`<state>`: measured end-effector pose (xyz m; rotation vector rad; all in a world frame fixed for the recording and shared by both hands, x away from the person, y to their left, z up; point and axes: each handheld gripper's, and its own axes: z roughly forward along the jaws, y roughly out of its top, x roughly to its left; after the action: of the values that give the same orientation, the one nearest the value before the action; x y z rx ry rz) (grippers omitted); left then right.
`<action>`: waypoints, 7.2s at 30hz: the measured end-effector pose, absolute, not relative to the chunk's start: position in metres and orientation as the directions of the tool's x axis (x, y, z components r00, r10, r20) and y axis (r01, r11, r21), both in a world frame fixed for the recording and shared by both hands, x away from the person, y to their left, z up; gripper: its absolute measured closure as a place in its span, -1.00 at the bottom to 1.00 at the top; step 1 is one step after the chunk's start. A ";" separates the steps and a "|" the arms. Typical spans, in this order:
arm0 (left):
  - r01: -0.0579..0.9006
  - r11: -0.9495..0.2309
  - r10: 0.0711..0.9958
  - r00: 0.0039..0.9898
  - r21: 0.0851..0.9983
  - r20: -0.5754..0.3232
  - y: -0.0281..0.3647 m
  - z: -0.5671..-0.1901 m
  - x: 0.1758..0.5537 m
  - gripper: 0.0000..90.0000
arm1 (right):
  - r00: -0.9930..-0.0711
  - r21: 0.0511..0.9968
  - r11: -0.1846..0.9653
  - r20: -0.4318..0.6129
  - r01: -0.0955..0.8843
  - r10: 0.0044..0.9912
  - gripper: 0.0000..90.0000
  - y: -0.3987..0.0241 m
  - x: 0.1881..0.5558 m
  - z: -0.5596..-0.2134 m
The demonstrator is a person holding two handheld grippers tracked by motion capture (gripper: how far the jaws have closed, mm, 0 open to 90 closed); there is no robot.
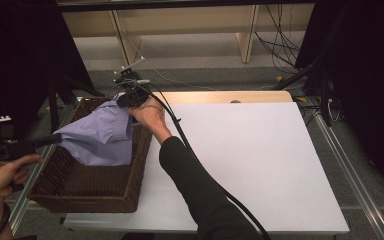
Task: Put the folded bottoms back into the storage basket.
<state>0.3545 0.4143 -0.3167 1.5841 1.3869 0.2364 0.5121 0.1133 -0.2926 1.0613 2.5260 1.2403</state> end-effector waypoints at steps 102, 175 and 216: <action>0.545 0.081 0.804 0.459 0.835 -0.378 0.295 -0.325 0.381 -0.63 | -0.761 0.853 0.276 0.196 0.444 0.619 -0.50 0.005 0.470 -0.293; 0.481 -0.034 0.695 0.641 0.876 -0.325 0.186 -0.354 0.365 -0.64 | -0.680 0.908 0.138 0.188 0.395 0.709 -0.49 -0.159 0.383 -0.360; 0.428 -0.099 0.640 0.719 0.898 -0.272 0.142 -0.382 0.344 -0.66 | -0.686 0.933 0.140 0.138 0.333 0.715 -0.60 -0.189 0.333 -0.379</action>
<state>0.3444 0.1421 -0.3817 1.7300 0.8545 0.2208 0.3329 -0.1893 -0.3787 1.0110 2.0832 1.5611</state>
